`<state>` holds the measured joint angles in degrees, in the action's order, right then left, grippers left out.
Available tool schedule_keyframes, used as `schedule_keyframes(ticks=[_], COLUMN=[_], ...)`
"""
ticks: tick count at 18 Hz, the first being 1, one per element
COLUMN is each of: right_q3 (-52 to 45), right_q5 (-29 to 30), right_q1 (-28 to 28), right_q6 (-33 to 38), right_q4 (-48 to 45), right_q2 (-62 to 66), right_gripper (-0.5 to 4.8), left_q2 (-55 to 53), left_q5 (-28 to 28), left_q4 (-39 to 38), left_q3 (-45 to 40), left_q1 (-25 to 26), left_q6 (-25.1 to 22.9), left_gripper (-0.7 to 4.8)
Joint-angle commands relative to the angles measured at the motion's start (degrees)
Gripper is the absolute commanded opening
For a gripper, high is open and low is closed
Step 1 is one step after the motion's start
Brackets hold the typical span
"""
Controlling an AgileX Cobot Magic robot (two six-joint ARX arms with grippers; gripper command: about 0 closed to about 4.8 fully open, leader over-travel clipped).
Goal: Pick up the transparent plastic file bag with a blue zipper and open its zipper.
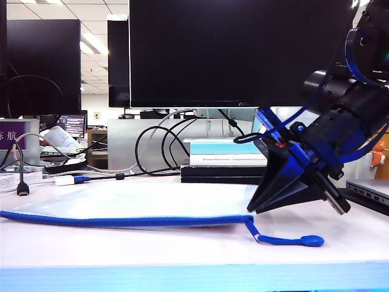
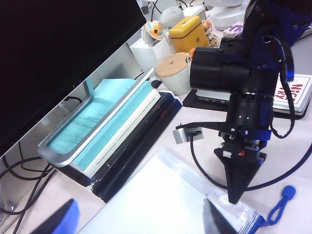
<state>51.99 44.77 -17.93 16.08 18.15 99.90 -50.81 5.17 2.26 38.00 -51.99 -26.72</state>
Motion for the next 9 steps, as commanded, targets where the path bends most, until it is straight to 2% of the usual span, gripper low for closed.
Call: schedule_keyframes(ticks=[1, 4, 5, 6, 9], right_q3=[0.3, 0.4, 0.4, 0.4, 0.4], right_q5=[2.9, 4.3, 4.1, 3.8, 3.8], right_q1=[-0.1, 0.1, 0.1, 0.1, 0.1], right_q6=[0.8, 1.9, 2.0, 3.2, 5.6], right_q4=[-2.6, -3.7, -4.2, -5.3, -7.1], right_q2=[-0.2, -2.8, -5.2, -8.4, -16.9], right_gripper=[-0.06, -0.06, -0.06, -0.06, -0.06], left_q2=[0.1, 0.1, 0.1, 0.1, 0.1], left_q5=[0.0, 0.2, 0.2, 0.2, 0.2], left_q4=[0.3, -1.0, -2.2, -3.6, -3.9], left_q3=[0.3, 0.3, 0.3, 0.3, 0.3], left_q1=[0.1, 0.1, 0.1, 0.1, 0.0], left_q6=[0.2, 0.1, -0.4, -1.3, -1.1], left_gripper=[3.41, 3.42, 3.59, 4.66, 4.79])
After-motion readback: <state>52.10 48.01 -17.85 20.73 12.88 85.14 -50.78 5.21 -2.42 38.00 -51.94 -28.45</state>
